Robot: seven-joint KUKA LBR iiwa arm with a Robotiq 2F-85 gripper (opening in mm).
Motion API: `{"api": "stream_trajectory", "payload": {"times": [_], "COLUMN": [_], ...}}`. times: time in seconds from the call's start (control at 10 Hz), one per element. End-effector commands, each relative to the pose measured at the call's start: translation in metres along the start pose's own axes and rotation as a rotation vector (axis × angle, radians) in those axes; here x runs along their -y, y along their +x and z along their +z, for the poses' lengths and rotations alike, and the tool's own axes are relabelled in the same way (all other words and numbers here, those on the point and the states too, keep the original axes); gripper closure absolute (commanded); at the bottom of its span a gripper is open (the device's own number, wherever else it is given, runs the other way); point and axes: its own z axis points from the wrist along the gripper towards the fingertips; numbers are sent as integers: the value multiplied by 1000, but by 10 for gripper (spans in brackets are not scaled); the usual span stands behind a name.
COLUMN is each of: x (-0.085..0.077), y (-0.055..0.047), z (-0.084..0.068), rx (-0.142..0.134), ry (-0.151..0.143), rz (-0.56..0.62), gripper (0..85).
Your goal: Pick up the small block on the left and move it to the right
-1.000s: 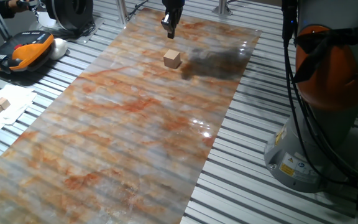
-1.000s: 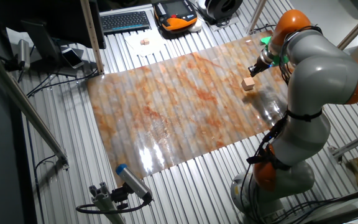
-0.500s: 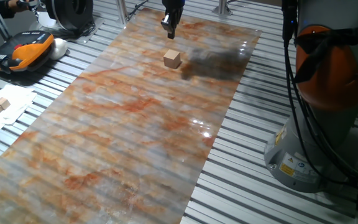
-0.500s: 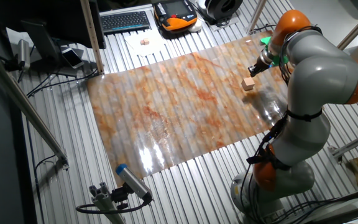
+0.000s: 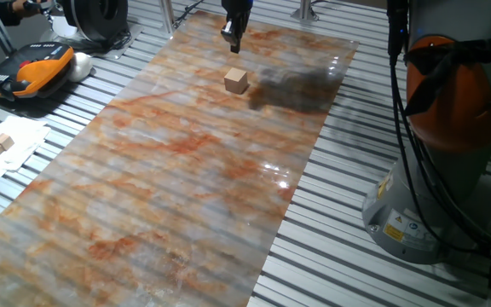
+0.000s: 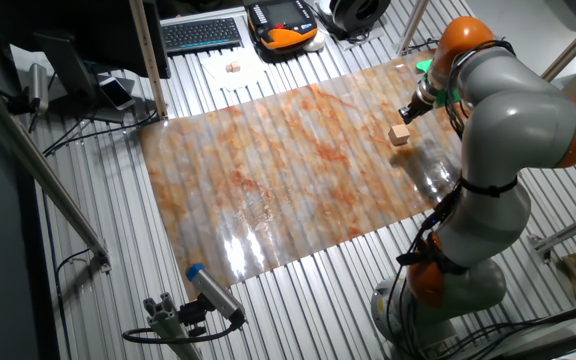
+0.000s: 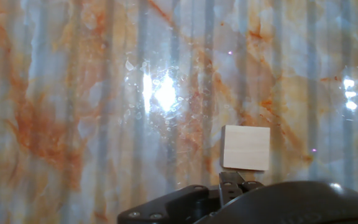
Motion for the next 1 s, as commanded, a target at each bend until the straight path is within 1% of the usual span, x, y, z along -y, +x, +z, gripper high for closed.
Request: {"api": "stream_trajectory", "payload": {"times": [0.0, 0.1, 0.3, 0.4, 0.6, 0.7, 0.8, 0.9], "x": [1, 1, 1, 1, 1, 1, 0, 0], "y": [0, 1, 0, 1, 1, 1, 1, 1], "z": [-1, -1, -1, -1, -1, -1, 1, 3], "rx": [-1, -8, -9, -9, -5, -3, -3, 5], "ry": [5, 5, 4, 12, 16, 24, 13, 8], "rz": [-1, -5, 2, 7, 10, 13, 13, 14], "gripper": [850, 850, 850, 850, 850, 850, 850, 850]}}
